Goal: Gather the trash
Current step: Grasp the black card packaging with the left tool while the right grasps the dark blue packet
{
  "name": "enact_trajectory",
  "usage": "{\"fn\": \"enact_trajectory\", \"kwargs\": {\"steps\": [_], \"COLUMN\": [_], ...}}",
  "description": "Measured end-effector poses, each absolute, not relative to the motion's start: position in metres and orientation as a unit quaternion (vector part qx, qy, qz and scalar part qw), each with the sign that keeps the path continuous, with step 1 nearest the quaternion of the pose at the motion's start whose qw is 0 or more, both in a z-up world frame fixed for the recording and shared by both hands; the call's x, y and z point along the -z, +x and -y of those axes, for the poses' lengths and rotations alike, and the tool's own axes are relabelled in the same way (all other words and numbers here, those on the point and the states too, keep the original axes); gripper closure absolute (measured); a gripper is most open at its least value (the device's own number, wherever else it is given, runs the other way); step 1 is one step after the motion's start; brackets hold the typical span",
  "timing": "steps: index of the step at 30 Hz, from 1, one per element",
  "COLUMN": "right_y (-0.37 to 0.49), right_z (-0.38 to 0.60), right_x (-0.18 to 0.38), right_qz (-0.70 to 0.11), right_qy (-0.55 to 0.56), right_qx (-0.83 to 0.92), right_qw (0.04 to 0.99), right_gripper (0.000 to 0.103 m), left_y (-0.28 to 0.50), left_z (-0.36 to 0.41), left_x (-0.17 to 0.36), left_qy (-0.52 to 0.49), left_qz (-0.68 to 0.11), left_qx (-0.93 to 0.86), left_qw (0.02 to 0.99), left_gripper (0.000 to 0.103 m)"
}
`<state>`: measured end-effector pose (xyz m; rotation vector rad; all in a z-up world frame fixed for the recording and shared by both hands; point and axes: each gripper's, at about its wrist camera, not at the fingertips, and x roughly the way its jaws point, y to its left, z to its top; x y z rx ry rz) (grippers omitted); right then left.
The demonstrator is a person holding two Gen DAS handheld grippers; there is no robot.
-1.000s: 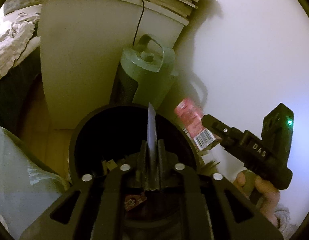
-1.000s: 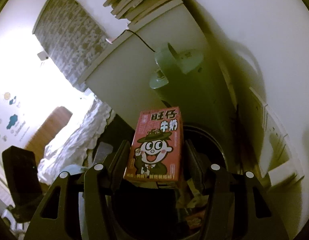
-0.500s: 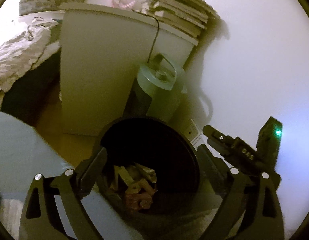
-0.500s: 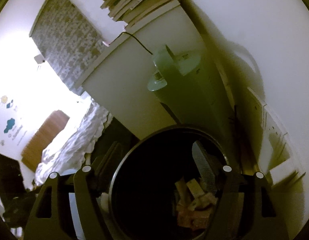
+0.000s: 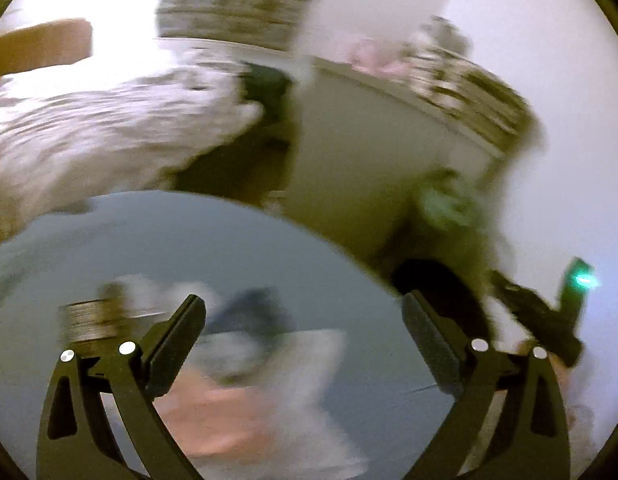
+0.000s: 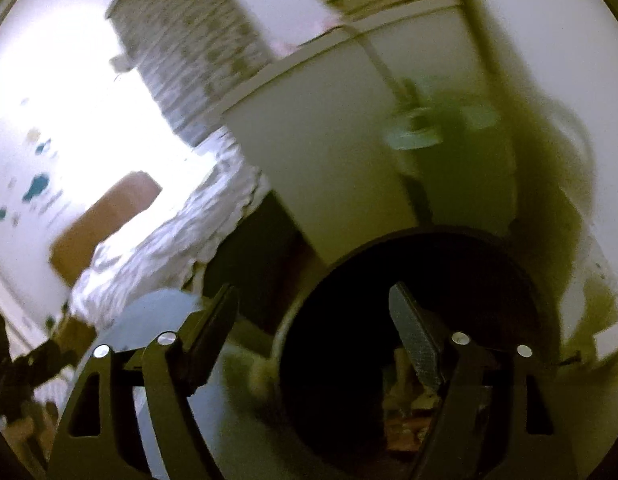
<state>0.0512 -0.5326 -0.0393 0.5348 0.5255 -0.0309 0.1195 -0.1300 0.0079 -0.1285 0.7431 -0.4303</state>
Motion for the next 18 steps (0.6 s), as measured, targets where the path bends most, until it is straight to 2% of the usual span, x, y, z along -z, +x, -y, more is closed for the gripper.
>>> {"fn": "enact_trajectory", "kwargs": {"steps": [4, 8, 13, 18], "right_y": [0.062, 0.074, 0.106, 0.141], "right_z": [0.482, 0.418, 0.332, 0.273], "right_x": [0.032, 0.019, 0.005, 0.012], "right_qz": [-0.283, -0.311, -0.357, -0.406], "right_qy": [0.228, 0.184, 0.125, 0.077], "right_qx": [-0.054, -0.127, -0.208, -0.219], "right_qw": [0.930, 0.924, 0.902, 0.884], "right_gripper": [0.014, 0.006, 0.006, 0.005], "left_y": [0.126, 0.141, 0.154, 0.160], "left_z": [0.077, 0.042, 0.028, 0.033], "left_x": [0.010, 0.034, 0.053, 0.053], "left_qy": [-0.031, -0.043, -0.059, -0.060], "left_qz": [-0.383, -0.426, -0.447, -0.435], "left_qx": [0.136, 0.112, 0.103, 0.113], "left_qw": [0.913, 0.897, 0.887, 0.891], "left_gripper": [0.006, 0.006, 0.006, 0.006]}}
